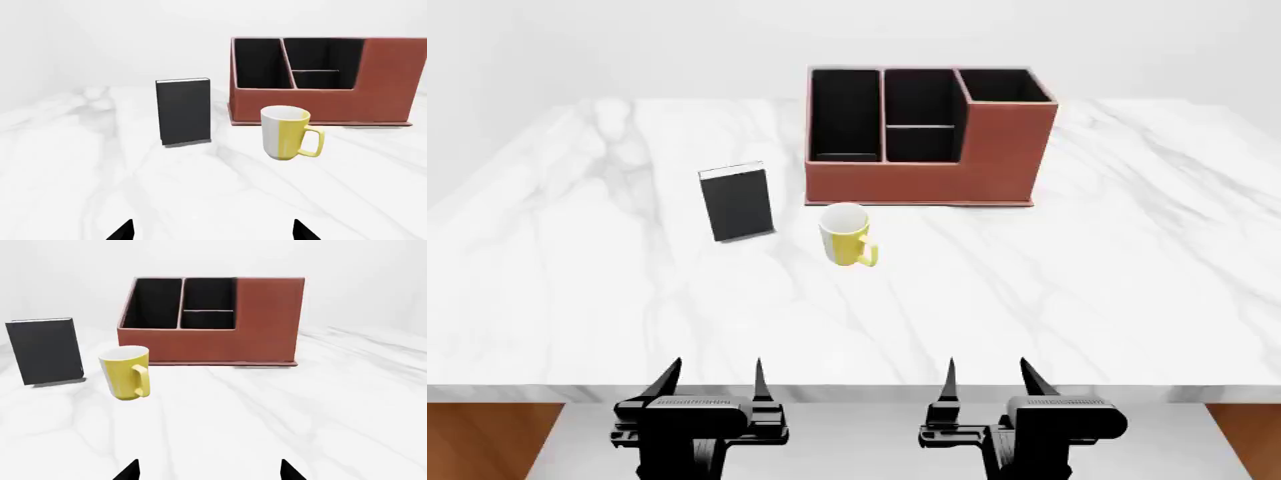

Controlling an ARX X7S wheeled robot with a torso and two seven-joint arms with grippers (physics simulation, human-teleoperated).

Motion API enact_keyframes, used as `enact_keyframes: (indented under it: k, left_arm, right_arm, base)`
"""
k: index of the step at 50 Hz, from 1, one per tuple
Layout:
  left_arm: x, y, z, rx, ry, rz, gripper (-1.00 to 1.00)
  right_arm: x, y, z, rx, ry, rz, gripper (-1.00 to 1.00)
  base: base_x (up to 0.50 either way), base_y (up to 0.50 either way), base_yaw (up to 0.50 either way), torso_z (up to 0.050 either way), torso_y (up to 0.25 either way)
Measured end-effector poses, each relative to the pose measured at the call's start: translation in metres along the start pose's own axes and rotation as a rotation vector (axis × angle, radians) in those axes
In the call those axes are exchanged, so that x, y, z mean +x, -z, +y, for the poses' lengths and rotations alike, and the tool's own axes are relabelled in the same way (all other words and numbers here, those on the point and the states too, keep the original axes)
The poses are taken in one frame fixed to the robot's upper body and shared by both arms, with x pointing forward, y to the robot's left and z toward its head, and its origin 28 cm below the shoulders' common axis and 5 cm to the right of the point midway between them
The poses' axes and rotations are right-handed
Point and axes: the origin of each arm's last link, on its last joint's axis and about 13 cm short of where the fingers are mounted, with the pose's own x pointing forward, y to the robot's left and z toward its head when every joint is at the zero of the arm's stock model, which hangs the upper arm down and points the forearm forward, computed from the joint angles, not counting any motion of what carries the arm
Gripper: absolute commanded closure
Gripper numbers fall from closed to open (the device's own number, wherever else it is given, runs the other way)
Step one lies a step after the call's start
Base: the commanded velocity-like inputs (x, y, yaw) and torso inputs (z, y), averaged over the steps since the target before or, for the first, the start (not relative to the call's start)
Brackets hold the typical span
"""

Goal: Pick up the yellow and white mug and place it to the right of the caddy.

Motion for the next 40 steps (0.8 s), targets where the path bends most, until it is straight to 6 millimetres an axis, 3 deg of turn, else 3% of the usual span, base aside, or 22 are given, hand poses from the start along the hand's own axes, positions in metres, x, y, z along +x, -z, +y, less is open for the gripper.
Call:
enact_keyframes:
  k: [9,20,40]
  left_arm:
    - [0.001,-0.001,0.001,-0.006,-0.004,-0.008,-1.0]
    - [0.002,-0.01,0.003,-0.032,0.011,-0.048,-1.0]
    - [0.039,-0.109,0.0,-0.125,-0.01,-0.278,-1.0]
  right_arm:
    - [0.001,-0.001,0.001,0.012,-0.017,-0.006,-1.0]
    - [0.0,-0.013,0.001,0.047,-0.028,-0.043,-1.0]
    - [0.021,-0.123,-0.006,0.01,-0.064,-0.305,-1.0]
  base:
    - [0.0,0.0,0.0,0.0,0.0]
    - [0.0,0.0,0.0,0.05,0.0]
    - [0.0,0.0,0.0,0.05,0.0]
